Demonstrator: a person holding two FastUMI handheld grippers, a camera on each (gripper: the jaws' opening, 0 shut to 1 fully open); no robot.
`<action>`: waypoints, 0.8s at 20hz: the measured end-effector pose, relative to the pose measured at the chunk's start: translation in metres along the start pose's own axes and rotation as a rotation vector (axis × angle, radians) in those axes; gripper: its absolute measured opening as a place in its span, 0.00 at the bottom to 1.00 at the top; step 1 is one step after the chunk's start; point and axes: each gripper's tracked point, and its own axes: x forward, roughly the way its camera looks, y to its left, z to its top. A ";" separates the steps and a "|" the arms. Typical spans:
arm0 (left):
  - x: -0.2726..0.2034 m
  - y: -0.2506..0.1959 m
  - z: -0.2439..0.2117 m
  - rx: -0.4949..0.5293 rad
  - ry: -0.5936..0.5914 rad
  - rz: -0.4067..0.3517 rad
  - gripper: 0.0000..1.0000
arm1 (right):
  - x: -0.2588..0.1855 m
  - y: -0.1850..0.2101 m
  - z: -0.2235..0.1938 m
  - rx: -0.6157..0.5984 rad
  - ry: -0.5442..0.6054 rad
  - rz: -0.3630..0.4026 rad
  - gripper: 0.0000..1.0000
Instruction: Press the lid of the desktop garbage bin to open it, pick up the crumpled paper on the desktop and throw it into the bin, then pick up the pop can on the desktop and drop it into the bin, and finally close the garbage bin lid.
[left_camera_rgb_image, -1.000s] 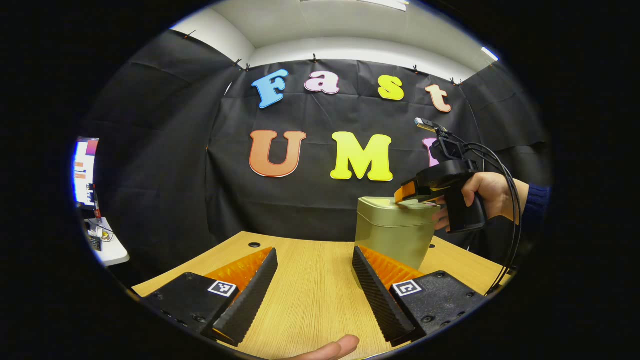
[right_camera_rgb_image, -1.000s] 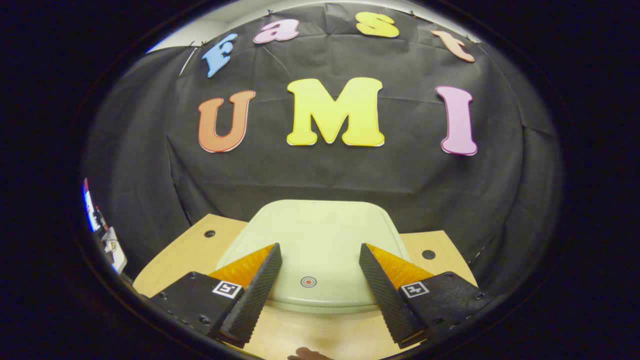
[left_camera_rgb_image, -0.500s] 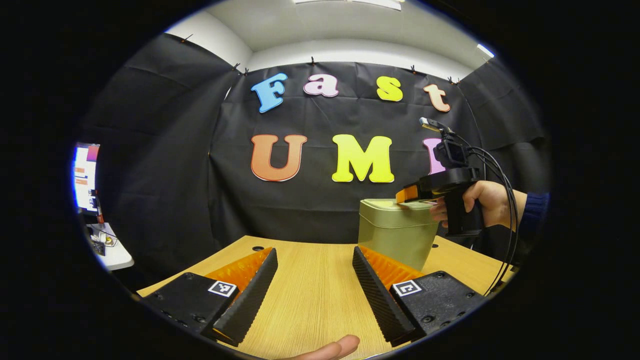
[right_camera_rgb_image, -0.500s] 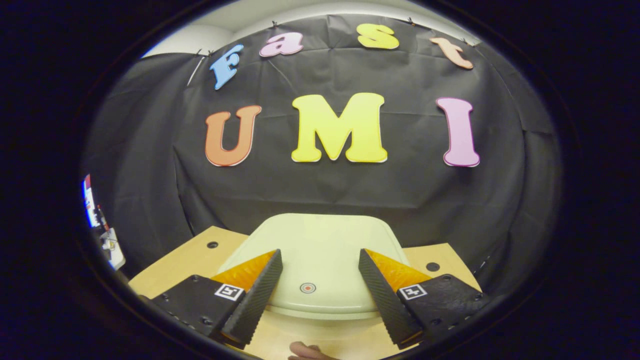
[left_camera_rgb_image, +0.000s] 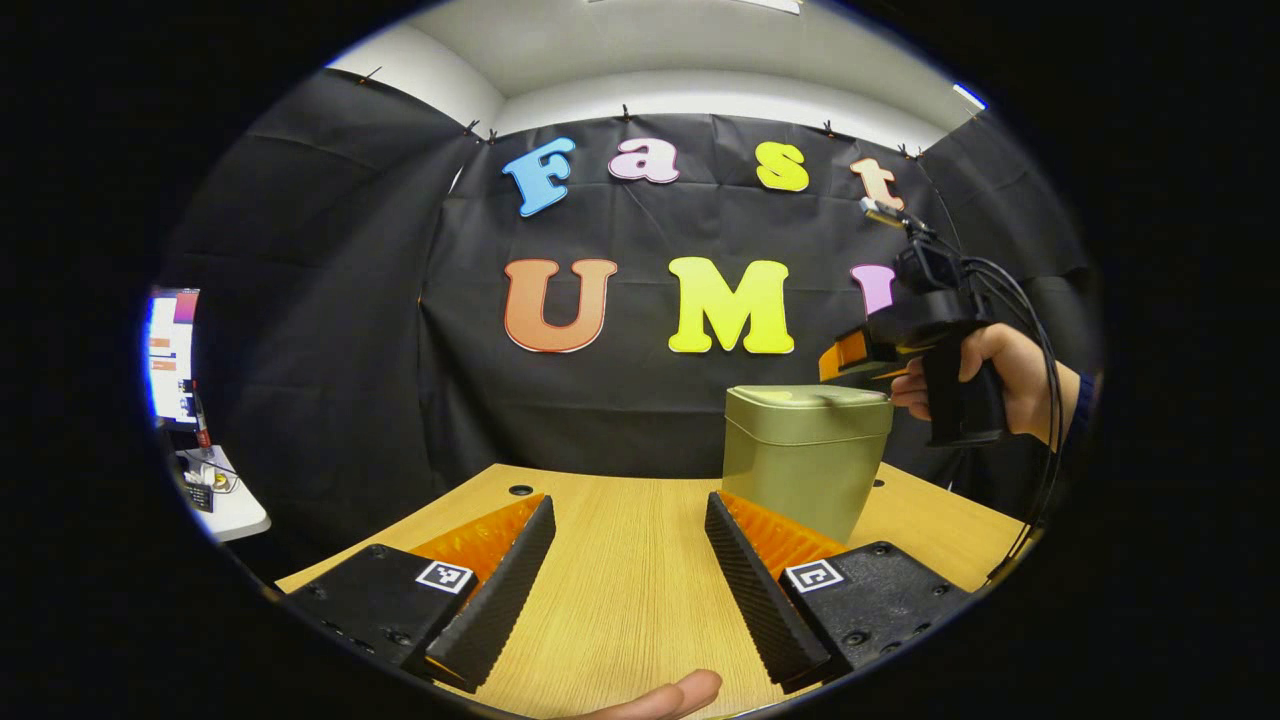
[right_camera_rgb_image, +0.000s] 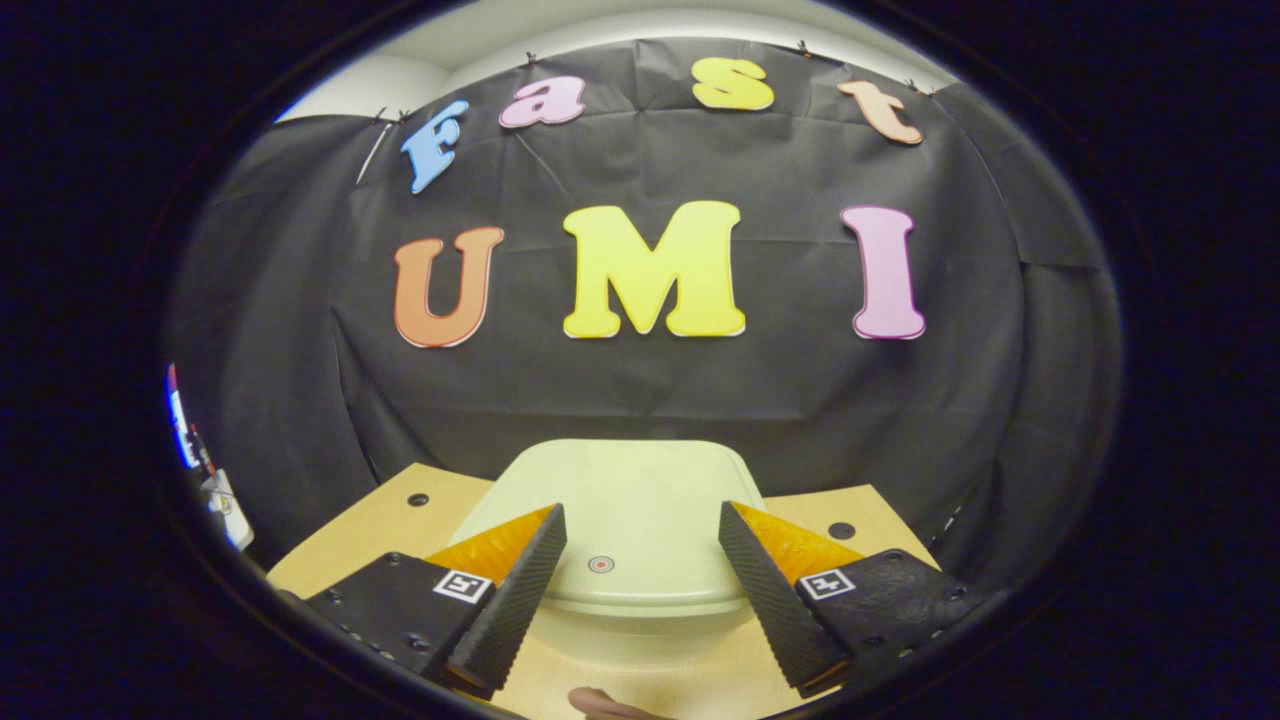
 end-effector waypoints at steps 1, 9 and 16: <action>0.000 -0.001 0.001 0.002 -0.003 -0.003 0.97 | -0.013 0.001 0.007 0.006 -0.023 0.001 0.95; -0.002 -0.021 -0.003 0.014 0.005 -0.002 0.97 | -0.134 -0.010 -0.007 -0.092 -0.155 0.045 0.95; -0.006 -0.061 -0.018 0.063 0.035 -0.023 0.97 | -0.192 -0.056 -0.096 -0.148 -0.192 0.033 0.94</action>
